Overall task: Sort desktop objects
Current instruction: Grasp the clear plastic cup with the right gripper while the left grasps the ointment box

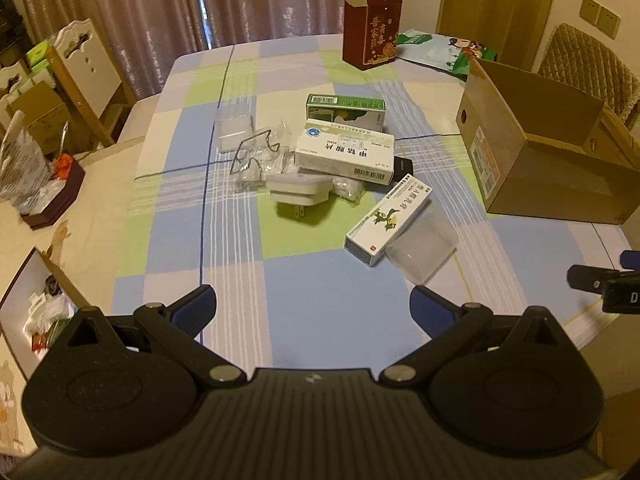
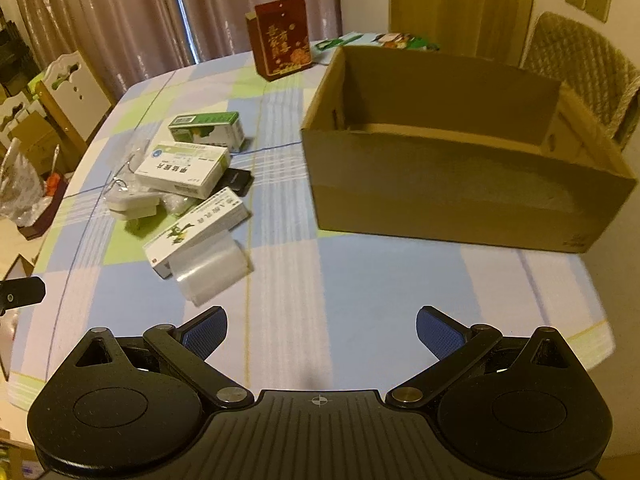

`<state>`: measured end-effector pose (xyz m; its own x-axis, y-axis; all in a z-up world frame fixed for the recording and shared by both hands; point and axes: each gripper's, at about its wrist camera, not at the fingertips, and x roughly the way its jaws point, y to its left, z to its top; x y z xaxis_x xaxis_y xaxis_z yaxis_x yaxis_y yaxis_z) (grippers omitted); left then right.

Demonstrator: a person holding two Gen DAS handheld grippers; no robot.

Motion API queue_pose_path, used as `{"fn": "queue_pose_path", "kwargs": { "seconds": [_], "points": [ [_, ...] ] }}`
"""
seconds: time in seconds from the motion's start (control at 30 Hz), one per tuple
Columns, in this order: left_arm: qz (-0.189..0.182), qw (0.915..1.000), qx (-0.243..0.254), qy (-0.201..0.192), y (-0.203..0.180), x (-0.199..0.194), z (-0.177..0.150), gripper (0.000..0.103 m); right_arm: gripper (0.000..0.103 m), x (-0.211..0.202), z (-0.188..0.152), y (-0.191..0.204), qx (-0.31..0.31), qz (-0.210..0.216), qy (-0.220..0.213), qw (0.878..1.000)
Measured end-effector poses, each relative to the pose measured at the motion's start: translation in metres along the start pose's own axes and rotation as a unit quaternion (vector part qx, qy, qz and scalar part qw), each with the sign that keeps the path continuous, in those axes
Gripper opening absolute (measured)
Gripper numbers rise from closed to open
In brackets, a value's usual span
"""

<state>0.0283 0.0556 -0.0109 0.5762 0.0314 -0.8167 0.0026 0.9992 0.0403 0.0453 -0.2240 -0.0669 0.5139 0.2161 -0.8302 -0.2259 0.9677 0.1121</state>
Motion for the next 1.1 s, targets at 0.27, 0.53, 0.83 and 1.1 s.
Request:
{"fn": "queue_pose_path", "kwargs": {
  "seconds": [0.27, 0.53, 0.83, 1.1],
  "points": [
    [0.001, 0.9998, 0.009, 0.015, 0.028, 0.029, 0.011, 0.102, 0.103, 0.049, 0.005, 0.029, -0.062, 0.072, 0.021, 0.995],
    [-0.011, 0.9992, 0.016, 0.036, 0.051, 0.06, 0.025, 0.102, 0.103, 0.096, 0.016, 0.064, -0.177, 0.135, 0.03, 0.974],
    [-0.028, 0.9981, 0.024, 0.05, 0.068, 0.086, 0.038, 0.102, 0.103, 0.141, 0.025, 0.075, -0.218, 0.136, 0.056, 0.965],
    [-0.052, 0.9961, 0.045, 0.057, 0.075, 0.102, 0.042, 0.101, 0.072, 0.151, 0.027, 0.073, -0.221, 0.114, 0.059, 0.967]
  ]
}}
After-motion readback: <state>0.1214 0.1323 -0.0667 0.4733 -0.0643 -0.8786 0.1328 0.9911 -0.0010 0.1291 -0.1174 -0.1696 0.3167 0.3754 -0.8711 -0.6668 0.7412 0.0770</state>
